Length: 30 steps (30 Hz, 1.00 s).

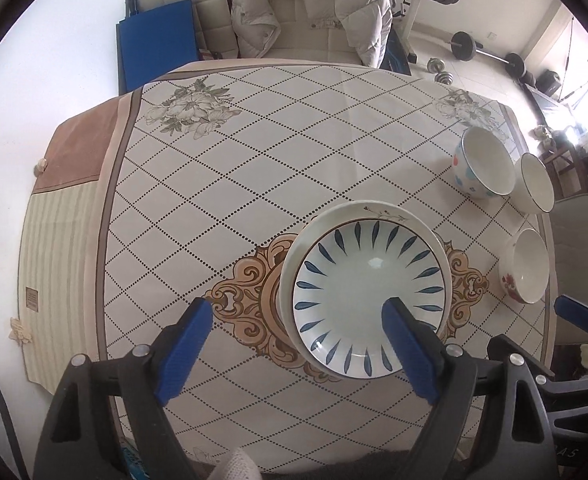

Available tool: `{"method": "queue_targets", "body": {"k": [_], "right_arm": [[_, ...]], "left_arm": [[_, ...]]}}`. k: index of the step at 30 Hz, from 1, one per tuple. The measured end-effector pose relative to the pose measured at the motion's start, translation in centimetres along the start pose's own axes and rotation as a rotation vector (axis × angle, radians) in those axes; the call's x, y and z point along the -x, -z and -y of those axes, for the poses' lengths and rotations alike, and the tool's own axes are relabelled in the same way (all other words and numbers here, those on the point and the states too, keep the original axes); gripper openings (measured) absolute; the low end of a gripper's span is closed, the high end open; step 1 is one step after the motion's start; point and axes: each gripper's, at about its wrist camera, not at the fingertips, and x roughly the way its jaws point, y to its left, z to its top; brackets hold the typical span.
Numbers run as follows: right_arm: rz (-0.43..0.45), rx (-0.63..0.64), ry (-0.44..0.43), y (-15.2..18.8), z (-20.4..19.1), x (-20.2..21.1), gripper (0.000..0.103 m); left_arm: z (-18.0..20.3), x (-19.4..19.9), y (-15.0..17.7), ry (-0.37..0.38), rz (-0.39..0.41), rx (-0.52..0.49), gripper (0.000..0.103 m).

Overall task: Organize plates and bowls
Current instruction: 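Raise both grippers away from the plate stack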

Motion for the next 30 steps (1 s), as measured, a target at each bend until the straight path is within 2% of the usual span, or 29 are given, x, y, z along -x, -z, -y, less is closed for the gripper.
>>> {"method": "queue_targets", "body": {"k": [11, 14, 21, 25, 26, 28, 30], "right_arm": [[0.181, -0.031, 0.055, 4.3, -1.5, 8.4, 0.103], [0.209, -0.058, 0.058, 5.4, -1.8, 10.1, 0.103], [0.246, -0.09, 0.046, 9.0, -3.1, 12.4, 0.103], [0.281, -0.104, 0.045, 10.8, -3.7, 13.7, 0.103], [0.29, -0.112, 0.042, 11.2, -3.7, 14.0, 0.103], [0.32, -0.126, 0.036, 11.9, -3.7, 14.7, 0.103], [0.344, -0.139, 0.041, 12.5, -3.5, 15.3, 0.103]], "left_arm": [[-0.4, 7.3, 3.6, -0.012, 0.141, 0.004, 0.087], [-0.6, 8.9, 4.8, -0.019, 0.181, -0.002, 0.087], [-1.0, 10.8, 7.2, 0.014, 0.209, -0.01, 0.087], [-1.2, 12.2, 8.4, 0.035, 0.278, -0.019, 0.087], [-1.3, 12.7, 8.6, 0.037, 0.306, -0.022, 0.088], [-1.2, 13.5, 9.0, 0.026, 0.362, -0.03, 0.1], [-1.1, 14.1, 9.1, 0.041, 0.396, -0.035, 0.1]]}}
